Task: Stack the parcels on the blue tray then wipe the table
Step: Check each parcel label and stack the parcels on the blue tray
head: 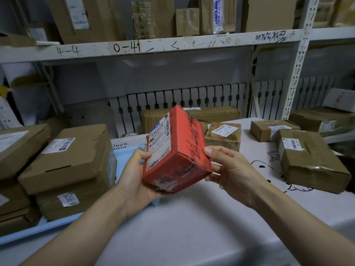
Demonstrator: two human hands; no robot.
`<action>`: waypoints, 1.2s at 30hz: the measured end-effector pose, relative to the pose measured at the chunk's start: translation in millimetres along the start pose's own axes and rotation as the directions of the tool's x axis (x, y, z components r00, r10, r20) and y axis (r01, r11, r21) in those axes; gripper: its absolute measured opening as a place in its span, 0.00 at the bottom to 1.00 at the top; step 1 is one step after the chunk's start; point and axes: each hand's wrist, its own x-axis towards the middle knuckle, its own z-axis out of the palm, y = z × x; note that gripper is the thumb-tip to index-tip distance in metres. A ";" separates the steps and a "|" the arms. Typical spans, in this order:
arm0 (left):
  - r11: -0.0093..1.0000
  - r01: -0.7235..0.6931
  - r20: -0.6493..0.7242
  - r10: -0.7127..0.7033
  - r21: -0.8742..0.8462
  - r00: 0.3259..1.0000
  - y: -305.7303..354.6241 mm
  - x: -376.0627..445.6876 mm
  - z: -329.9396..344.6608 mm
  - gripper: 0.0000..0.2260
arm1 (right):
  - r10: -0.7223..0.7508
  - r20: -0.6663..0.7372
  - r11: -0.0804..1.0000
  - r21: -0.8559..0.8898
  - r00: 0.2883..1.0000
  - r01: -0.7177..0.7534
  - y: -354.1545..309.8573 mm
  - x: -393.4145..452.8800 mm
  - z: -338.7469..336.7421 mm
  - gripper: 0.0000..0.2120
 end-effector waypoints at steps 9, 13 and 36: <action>0.994 -0.038 -0.036 0.041 0.106 0.999 4.3 -2.6 2.2 0.23 | -0.017 -0.107 0.998 -0.066 0.994 0.010 2.9 4.2 -7.2 0.18; 0.985 -0.067 -0.069 0.079 0.157 0.994 5.5 -4.2 2.8 0.21 | -0.006 -0.085 0.992 -0.129 0.996 -0.005 3.3 4.3 -6.1 0.24; 0.885 -0.169 -0.182 0.270 0.434 0.945 -0.2 -11.3 15.1 0.42 | -0.301 -0.210 0.875 -0.449 0.930 0.182 2.8 -0.7 5.1 0.24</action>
